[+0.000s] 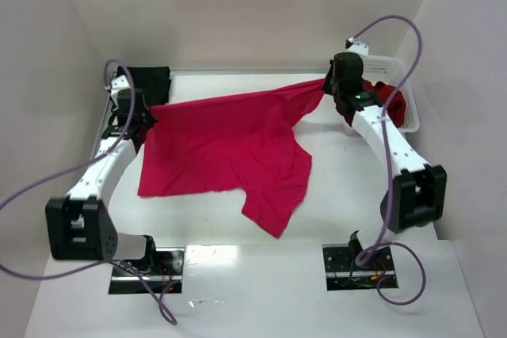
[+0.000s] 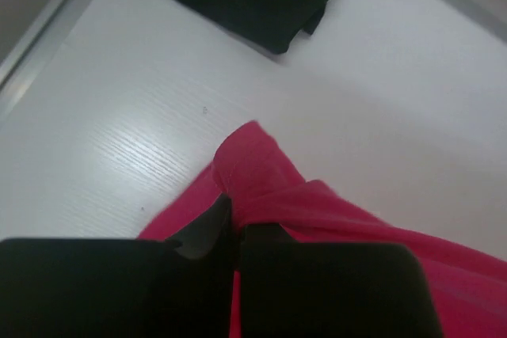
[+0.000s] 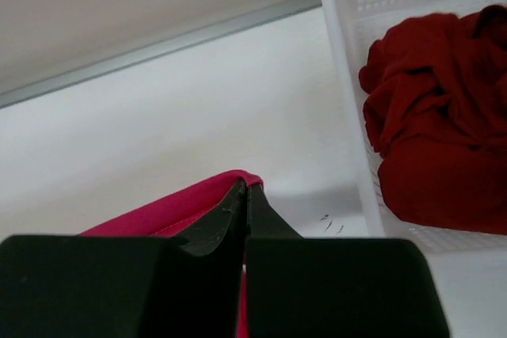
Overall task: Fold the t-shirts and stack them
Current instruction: Flatten out the tshirt
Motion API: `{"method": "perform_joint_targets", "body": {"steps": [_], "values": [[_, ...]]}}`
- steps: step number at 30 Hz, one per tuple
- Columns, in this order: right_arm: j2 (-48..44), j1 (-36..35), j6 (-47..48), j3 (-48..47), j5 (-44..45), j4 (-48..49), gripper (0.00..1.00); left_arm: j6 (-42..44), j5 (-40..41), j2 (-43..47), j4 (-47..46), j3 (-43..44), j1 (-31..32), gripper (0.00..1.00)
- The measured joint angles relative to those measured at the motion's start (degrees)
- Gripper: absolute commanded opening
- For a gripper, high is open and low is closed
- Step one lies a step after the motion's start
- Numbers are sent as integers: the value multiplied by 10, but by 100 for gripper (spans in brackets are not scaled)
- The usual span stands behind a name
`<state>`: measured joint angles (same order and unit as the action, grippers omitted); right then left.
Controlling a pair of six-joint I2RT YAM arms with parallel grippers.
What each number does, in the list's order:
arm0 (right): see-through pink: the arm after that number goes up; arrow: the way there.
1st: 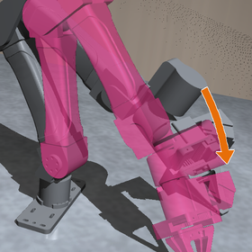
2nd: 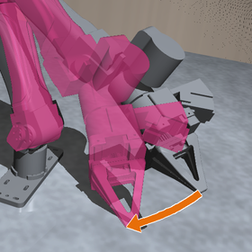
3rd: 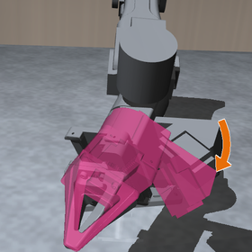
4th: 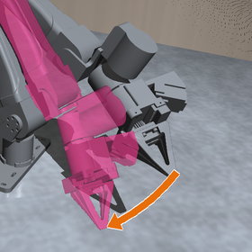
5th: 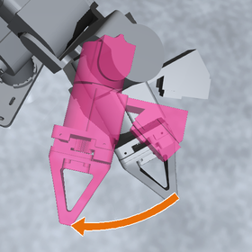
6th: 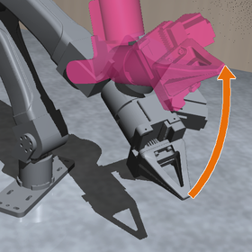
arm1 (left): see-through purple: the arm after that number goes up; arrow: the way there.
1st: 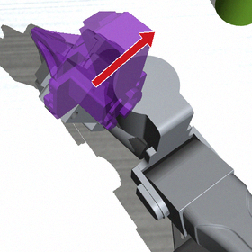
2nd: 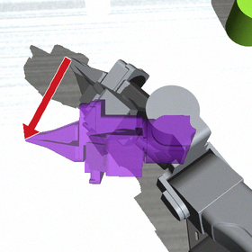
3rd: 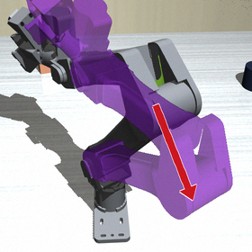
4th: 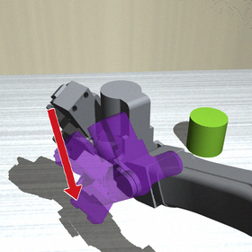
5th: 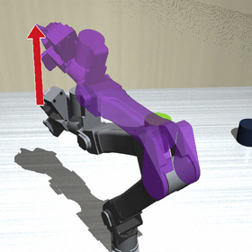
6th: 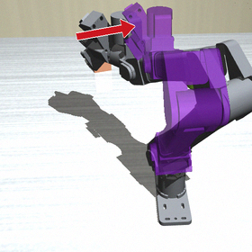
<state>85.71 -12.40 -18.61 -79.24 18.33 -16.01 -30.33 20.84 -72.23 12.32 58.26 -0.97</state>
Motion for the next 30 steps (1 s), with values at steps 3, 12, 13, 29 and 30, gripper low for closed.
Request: {"method": "perform_joint_targets", "body": {"steps": [3, 12, 13, 29, 30], "values": [[64, 0, -5, 0, 5, 30, 0, -2, 13, -94, -31, 0, 0, 0], [199, 0, -22, -52, -15, 80, 0, 4, 25, -254, -109, 110, -19, 0], [203, 0, -23, -59, -17, 83, 0, 5, 25, -260, -112, 120, -19, 0], [388, 0, -14, -332, -75, 97, 0, 20, -62, -466, -115, 382, -82, 0], [407, 0, -14, -352, -77, 92, 0, 20, -63, -469, -114, 385, -82, 0]]}}
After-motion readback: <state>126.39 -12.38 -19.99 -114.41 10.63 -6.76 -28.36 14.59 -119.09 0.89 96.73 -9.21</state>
